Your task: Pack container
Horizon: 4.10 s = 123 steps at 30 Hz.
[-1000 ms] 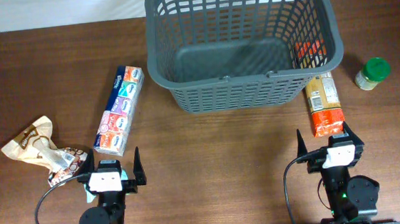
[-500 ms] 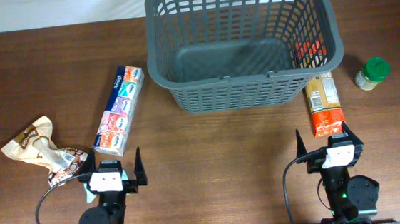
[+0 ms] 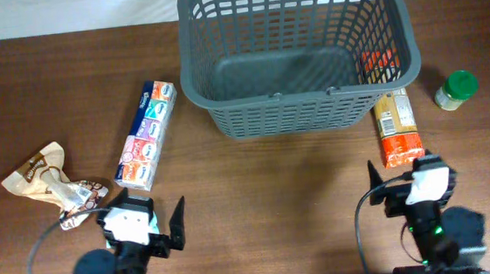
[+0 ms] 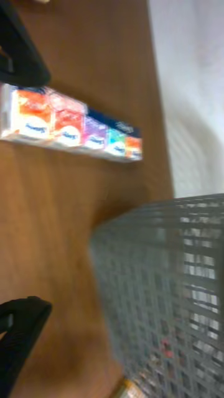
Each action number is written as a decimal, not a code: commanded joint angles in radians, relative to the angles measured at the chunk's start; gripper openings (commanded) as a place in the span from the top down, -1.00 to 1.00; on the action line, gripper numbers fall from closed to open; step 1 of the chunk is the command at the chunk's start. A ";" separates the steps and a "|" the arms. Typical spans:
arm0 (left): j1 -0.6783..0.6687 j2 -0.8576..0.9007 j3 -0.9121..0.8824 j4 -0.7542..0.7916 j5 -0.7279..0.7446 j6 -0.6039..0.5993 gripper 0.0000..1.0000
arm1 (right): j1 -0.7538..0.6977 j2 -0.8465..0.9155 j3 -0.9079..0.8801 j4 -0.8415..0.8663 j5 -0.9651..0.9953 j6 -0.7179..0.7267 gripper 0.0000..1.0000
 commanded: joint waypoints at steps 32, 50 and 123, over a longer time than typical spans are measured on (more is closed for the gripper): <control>0.006 0.694 0.853 -0.653 0.106 -0.079 -0.99 | 0.008 0.953 1.427 -0.880 0.143 0.165 -0.98; -0.126 0.769 0.917 -0.806 -0.097 -0.194 -0.99 | -0.214 1.103 1.469 -0.890 0.387 0.346 -0.98; -0.269 0.774 0.924 -0.763 -0.223 -0.195 -0.99 | -0.479 2.228 2.002 -0.970 0.148 0.343 -0.98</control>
